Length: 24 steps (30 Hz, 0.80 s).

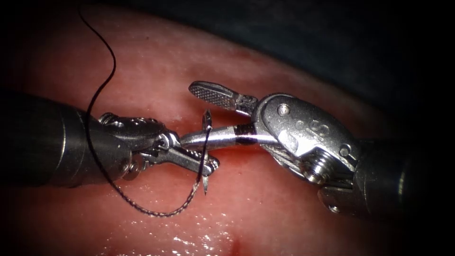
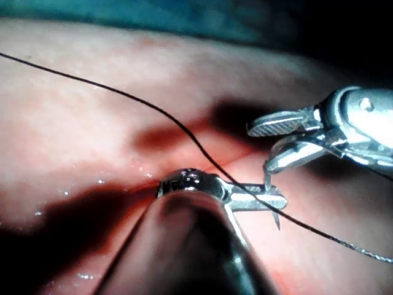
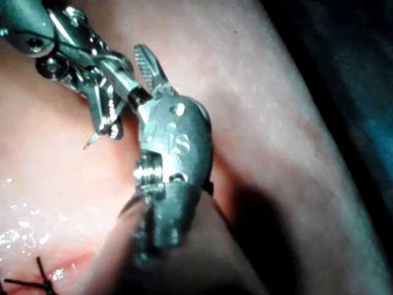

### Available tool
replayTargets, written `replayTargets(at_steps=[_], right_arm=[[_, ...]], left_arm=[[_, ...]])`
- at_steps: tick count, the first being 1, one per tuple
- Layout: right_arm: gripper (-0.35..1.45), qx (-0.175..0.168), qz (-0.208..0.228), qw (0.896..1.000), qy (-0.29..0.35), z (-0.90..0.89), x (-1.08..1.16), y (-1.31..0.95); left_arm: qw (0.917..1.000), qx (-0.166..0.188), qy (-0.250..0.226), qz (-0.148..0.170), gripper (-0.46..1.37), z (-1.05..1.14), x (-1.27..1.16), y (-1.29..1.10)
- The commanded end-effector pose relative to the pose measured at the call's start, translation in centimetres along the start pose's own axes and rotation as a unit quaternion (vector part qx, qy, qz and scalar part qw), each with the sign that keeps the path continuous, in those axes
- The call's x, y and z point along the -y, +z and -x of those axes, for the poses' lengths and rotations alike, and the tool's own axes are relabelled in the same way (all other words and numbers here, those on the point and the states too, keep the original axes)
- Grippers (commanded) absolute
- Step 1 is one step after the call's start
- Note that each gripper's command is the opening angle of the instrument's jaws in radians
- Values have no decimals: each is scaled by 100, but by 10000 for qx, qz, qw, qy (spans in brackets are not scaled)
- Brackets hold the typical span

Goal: Wound Closure
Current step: Hand over the needle to the right driver.

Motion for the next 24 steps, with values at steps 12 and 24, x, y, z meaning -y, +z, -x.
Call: replayTargets(at_steps=[12,24], right_arm=[[-35,12,-217,9998,-19,0,-4,-1],[-35,54,-215,9998,-27,1,-4,-3]], left_arm=[[9998,188,-26,97,-35,6,0,-1],[9991,-172,-378,-28,97,0,-2,-3]])
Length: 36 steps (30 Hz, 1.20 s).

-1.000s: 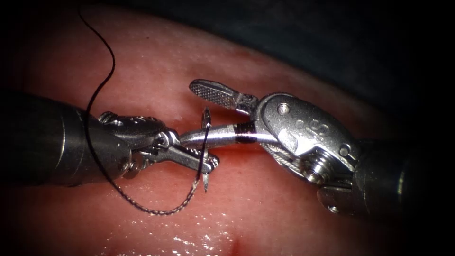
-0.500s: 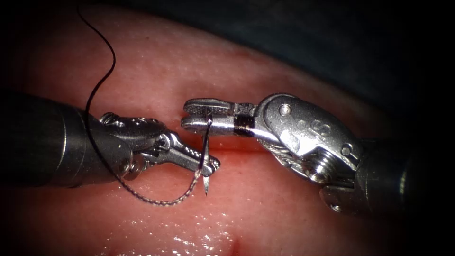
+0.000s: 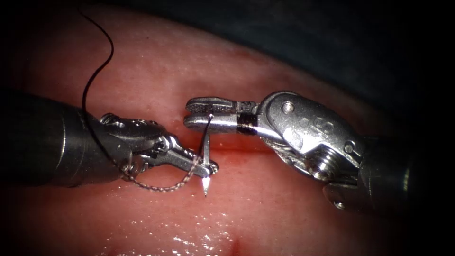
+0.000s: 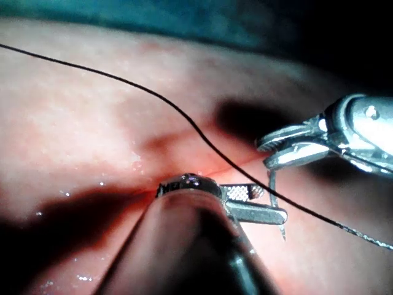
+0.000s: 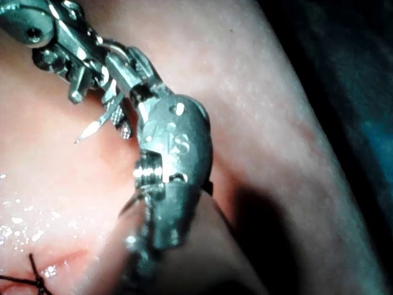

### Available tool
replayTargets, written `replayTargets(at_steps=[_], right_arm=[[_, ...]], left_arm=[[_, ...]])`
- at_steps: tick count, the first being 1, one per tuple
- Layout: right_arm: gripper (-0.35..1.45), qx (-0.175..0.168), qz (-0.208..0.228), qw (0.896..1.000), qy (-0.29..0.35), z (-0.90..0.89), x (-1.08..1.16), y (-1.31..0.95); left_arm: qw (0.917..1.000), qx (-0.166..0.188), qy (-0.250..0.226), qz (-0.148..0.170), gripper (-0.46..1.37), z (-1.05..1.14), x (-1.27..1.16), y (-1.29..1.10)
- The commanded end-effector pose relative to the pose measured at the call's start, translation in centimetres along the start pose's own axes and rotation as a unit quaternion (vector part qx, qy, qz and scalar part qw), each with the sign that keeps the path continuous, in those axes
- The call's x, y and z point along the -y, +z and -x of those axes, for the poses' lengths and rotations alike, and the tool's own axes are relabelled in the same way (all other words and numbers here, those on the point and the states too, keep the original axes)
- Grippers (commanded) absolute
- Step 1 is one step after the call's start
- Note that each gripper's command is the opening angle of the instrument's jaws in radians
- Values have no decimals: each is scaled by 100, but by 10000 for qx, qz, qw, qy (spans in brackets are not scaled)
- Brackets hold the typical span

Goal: Wound Closure
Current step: Hand over the needle to the right driver, then throw the needle through the skin above the cut

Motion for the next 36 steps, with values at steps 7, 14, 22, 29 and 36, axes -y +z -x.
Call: replayTargets(at_steps=[7,14,22,29,36], right_arm=[[-35,-7,84,10000,-11,2,0,1],[-35,-65,535,9984,171,6,-3,1],[-35,-32,359,9990,280,7,-9,-1],[-35,-57,434,9990,-20,16,-20,-3],[-35,-67,472,9985,-255,20,-28,-3]], left_arm=[[9985,-108,265,-475,125,-1,0,-1],[9839,-275,1147,-1343,119,-7,-2,-7],[9571,-115,1698,-2344,110,-4,-6,-20],[9230,247,2174,-3164,94,4,-6,-23],[8965,617,2493,-3610,93,11,-1,-26]])
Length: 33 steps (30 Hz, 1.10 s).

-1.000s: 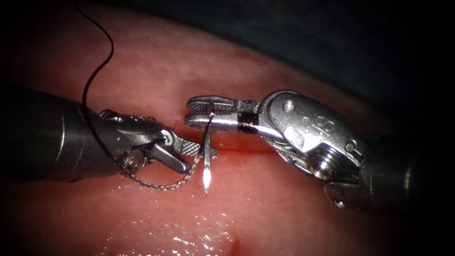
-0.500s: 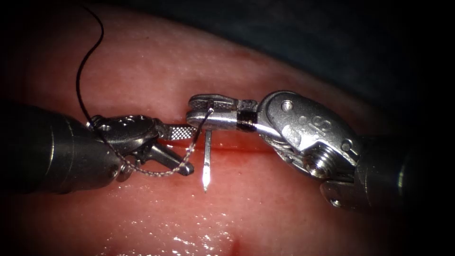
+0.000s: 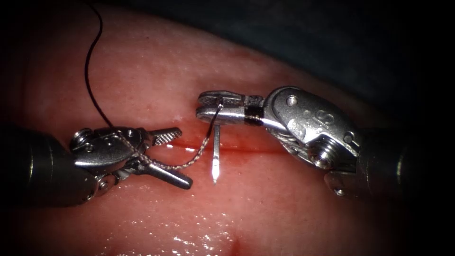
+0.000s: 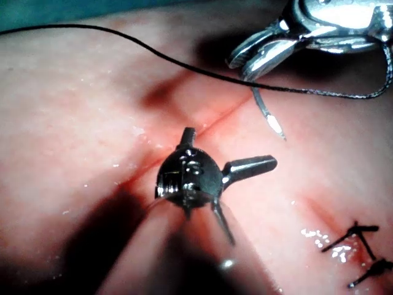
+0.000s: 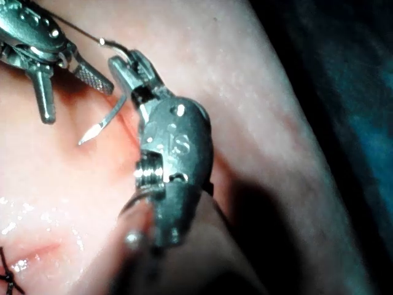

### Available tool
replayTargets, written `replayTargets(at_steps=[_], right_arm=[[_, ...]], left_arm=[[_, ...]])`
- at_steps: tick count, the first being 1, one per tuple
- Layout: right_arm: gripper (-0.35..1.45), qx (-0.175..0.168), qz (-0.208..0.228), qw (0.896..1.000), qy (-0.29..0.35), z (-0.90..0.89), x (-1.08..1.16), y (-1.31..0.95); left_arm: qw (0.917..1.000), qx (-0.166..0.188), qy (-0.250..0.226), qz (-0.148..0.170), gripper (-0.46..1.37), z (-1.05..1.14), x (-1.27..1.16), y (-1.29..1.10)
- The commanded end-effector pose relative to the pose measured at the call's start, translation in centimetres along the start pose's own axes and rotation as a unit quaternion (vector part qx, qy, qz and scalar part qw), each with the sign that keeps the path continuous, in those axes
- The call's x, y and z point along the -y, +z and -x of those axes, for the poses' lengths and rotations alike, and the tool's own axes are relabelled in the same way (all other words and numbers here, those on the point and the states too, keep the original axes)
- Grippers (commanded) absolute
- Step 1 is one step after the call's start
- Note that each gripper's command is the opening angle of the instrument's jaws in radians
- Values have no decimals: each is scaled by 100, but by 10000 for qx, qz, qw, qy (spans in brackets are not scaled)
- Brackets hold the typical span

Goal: Wound Closure
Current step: Throw the needle through the skin above the cut

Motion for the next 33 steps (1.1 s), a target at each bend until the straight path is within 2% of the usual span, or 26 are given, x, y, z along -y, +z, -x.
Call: replayTargets(at_steps=[1,5,9,15,18,20,22,26,33], right_arm=[[-35,-4,56,9999,-85,0,-2,0],[-35,-10,76,9997,-234,0,-7,0],[-35,-4,105,9992,-395,2,-12,2],[-35,-52,154,9989,-442,9,-18,6],[-35,-87,332,9973,-651,13,-20,8],[-35,-179,486,9932,-1042,16,-22,9],[-35,-236,612,9922,-1060,16,-23,11],[-35,-230,557,9920,-1109,14,-25,15],[-35,-232,556,9898,-1289,18,-26,30]], left_arm=[[9999,19,111,-68,90,1,2,0],[9977,383,422,-368,73,8,6,0],[9928,763,615,-694,65,22,12,-1],[9877,1006,781,-909,47,42,23,-5],[9867,1036,827,-942,40,47,28,-5],[9859,1052,891,-951,37,50,32,-5],[9849,1110,868,-1005,37,53,35,-5],[9818,1252,885,-1124,28,59,41,-5],[9663,1784,950,-1595,25,78,52,-9]])
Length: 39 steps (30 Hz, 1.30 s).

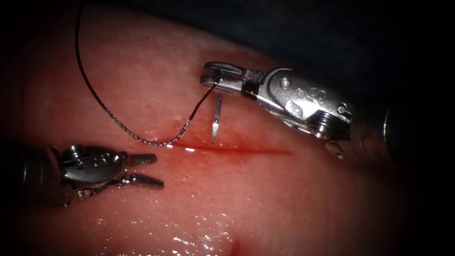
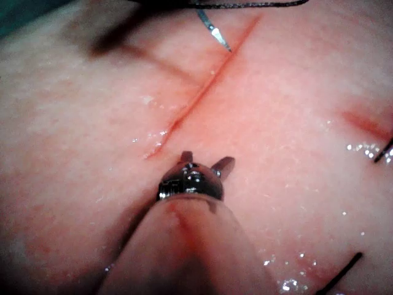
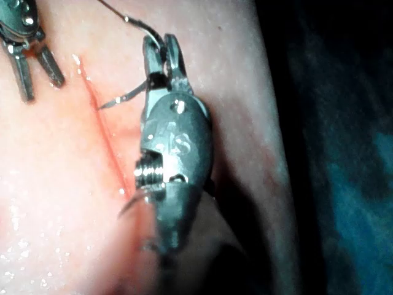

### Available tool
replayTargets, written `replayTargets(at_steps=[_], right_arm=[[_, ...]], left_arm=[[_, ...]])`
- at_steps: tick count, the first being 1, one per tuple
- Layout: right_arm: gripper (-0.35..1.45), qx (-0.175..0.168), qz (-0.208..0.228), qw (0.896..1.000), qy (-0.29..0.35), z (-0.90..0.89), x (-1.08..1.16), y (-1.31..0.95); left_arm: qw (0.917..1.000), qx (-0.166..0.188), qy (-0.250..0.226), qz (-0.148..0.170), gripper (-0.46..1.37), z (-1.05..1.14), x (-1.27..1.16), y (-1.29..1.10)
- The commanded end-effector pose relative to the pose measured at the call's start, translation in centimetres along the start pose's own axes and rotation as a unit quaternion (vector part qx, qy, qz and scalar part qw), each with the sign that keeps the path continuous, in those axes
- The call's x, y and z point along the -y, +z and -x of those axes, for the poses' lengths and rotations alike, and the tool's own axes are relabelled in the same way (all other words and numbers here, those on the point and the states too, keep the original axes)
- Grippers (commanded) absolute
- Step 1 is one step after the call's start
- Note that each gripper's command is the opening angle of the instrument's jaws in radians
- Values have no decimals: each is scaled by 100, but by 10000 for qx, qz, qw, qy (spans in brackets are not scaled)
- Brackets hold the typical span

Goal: Wound Closure
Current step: Throw the needle through the skin above the cut

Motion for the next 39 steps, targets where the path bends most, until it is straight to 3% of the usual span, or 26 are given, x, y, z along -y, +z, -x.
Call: replayTargets(at_steps=[1,13,29,39], right_arm=[[-35,-3,38,10000,-59,1,-1,2],[-35,-198,-231,9951,-944,14,0,24],[-35,-482,-210,9864,-1558,14,-10,36],[-35,-602,-341,9787,-1932,25,-2,50]], left_arm=[[10000,71,2,-63,26,1,1,1],[9995,255,-170,84,26,15,4,11],[9987,377,-184,292,15,22,1,18],[9986,394,-165,320,16,22,2,17]])
